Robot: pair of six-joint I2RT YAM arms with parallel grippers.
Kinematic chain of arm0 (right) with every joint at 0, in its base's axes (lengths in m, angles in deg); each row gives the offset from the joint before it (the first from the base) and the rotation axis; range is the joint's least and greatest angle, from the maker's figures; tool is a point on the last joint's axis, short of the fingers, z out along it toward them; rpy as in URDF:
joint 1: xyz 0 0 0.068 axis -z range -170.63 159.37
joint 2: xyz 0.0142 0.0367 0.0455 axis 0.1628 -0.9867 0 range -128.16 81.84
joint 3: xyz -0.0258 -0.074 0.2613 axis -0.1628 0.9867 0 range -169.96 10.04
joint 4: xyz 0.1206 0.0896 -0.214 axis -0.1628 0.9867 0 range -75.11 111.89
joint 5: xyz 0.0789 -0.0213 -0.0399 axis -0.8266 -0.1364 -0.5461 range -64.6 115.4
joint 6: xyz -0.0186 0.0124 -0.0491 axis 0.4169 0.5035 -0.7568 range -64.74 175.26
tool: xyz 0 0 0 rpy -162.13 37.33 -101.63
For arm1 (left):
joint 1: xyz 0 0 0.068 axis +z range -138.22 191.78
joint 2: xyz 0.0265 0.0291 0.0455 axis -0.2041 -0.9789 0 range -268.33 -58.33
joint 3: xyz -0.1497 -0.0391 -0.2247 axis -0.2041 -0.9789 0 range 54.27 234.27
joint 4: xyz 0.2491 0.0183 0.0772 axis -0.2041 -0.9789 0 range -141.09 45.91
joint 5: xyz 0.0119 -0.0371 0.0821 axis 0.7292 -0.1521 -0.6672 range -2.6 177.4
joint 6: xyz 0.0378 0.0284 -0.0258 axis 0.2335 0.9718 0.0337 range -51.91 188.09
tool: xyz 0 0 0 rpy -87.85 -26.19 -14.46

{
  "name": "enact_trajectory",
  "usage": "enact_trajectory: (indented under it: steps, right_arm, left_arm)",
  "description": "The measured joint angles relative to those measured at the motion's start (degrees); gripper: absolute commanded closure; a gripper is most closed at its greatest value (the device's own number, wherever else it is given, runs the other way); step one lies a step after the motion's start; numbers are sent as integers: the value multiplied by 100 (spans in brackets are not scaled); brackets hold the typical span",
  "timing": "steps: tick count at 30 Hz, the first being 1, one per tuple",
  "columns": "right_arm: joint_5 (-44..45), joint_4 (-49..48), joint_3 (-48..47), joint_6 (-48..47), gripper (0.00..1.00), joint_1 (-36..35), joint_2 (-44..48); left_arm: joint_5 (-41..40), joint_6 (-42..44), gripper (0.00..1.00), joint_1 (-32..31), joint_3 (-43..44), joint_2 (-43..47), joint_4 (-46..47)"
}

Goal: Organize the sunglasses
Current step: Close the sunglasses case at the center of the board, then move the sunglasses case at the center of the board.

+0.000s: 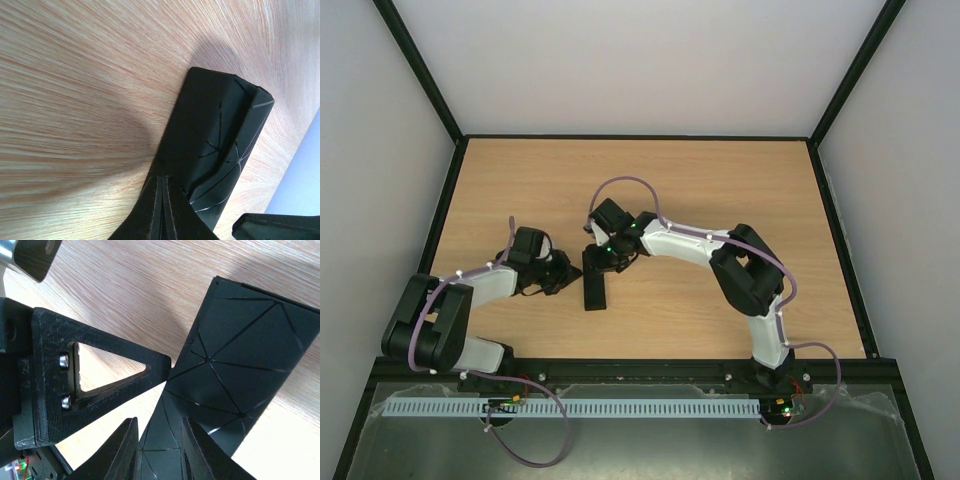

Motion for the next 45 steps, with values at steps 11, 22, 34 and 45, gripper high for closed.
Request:
enact_trajectory:
  steps: [11,22,34,45]
  right_arm:
    - [391,192,431,-111,62,15,579]
    - [562,42,1735,-101,56,46,1152]
    - [15,-866,1998,195,66,79,975]
    - [-428,-1091,1609,234,70,431,501]
  left_arm:
    - [-13,103,78,153,0,273,-267]
    - [-17,282,67,269,-133,811,-579]
    - [39,210,87,20,-348,299,-273]
    - [-120,79,90,-240,514,-710,229]
